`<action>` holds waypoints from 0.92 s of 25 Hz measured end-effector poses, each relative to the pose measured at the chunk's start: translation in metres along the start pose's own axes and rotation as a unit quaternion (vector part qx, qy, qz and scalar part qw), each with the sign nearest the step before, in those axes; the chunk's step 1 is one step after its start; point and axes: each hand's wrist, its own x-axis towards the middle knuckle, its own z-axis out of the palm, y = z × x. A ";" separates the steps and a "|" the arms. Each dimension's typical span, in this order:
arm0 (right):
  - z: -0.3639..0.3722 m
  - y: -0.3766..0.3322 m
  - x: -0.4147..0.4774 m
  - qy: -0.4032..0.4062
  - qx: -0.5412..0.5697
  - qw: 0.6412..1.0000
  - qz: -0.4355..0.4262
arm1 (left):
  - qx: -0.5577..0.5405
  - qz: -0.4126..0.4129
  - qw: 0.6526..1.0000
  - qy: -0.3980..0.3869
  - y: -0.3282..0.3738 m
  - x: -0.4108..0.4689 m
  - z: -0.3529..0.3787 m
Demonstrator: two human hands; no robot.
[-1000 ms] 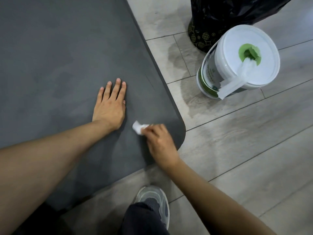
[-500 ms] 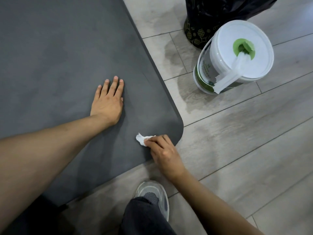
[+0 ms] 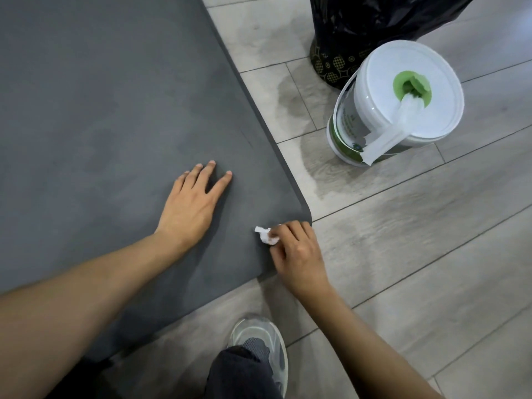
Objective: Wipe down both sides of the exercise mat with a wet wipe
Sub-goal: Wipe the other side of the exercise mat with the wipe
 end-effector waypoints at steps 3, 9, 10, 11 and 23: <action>-0.014 0.008 0.033 0.055 0.015 0.995 0.084 | 0.000 -0.005 1.000 0.005 0.005 -0.006 0.004; -0.036 0.023 0.099 0.049 0.112 0.963 0.240 | -0.017 -0.025 1.000 0.006 0.009 -0.006 0.003; -0.034 0.025 0.105 0.035 0.105 0.959 0.261 | -0.020 -0.026 0.999 0.004 0.007 -0.007 0.004; -0.032 0.026 0.110 0.017 0.093 0.953 0.288 | -0.027 -0.028 0.999 0.002 0.006 -0.008 0.004; -0.054 0.000 0.130 -0.136 0.134 0.951 0.242 | -0.212 -0.184 0.956 -0.078 0.022 0.019 -0.041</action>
